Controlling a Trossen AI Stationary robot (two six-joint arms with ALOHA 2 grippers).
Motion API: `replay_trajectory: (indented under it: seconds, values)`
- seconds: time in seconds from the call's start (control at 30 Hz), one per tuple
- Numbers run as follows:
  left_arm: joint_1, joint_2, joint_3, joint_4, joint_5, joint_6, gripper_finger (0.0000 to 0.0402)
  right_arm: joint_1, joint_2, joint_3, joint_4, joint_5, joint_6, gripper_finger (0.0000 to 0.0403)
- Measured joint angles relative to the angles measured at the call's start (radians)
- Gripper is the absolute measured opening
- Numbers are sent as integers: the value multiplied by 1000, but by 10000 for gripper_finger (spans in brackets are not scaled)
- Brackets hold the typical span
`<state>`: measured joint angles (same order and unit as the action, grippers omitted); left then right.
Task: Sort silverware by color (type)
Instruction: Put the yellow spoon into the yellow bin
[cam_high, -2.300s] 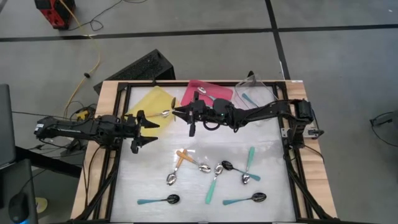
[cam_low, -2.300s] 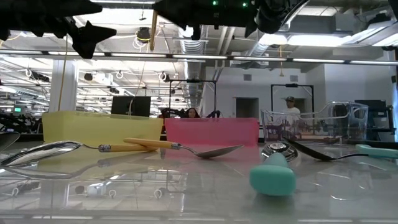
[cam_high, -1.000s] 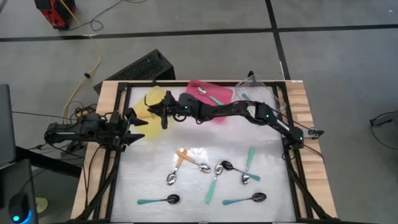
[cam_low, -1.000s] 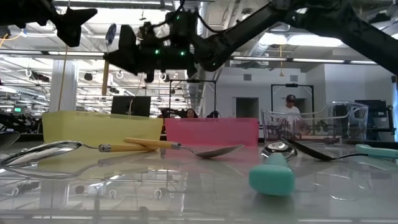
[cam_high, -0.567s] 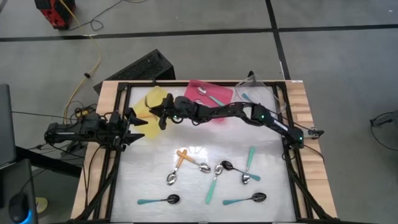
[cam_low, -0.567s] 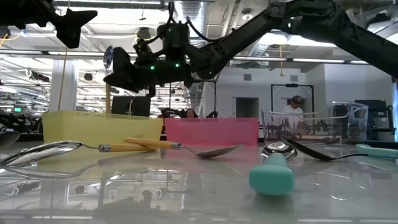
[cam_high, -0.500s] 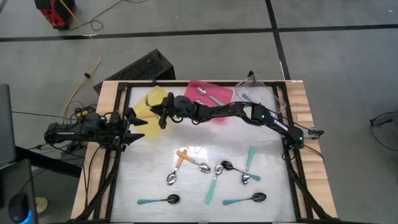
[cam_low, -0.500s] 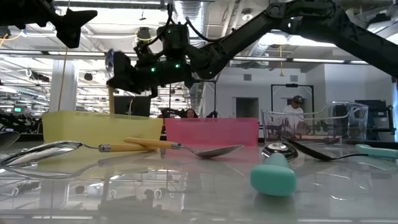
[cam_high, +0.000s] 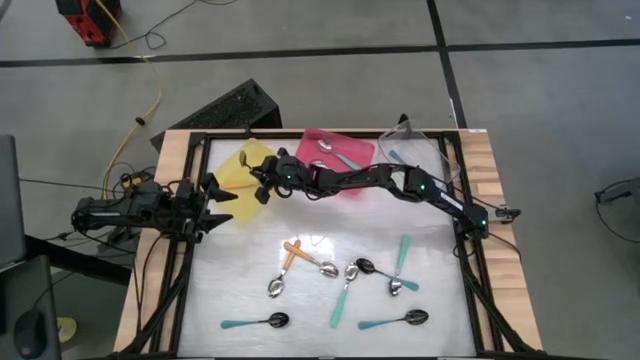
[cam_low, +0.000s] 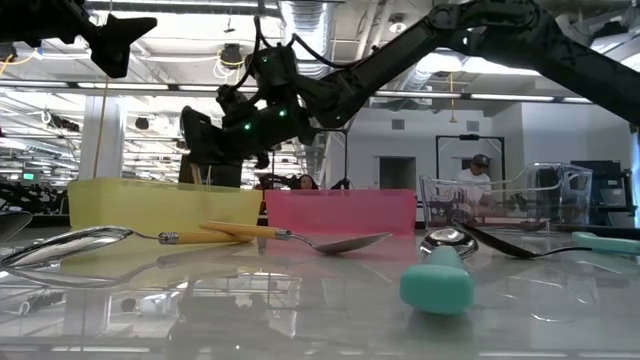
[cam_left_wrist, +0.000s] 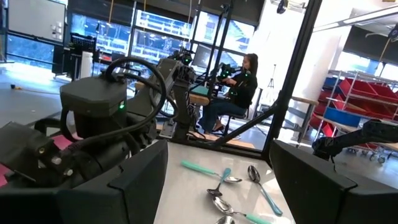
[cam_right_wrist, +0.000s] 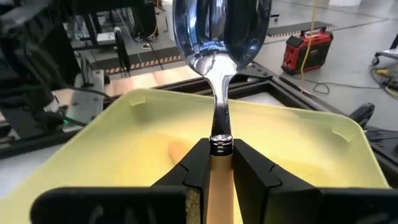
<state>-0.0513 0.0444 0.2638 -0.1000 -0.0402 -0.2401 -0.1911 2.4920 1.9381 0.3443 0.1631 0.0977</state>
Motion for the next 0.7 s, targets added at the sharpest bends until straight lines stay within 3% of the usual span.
replay_trajectory:
  seconds: [0.7]
  values:
    - [0,0,0,-1,-1,10,267,-13,0,0,-59,22,-20,107]
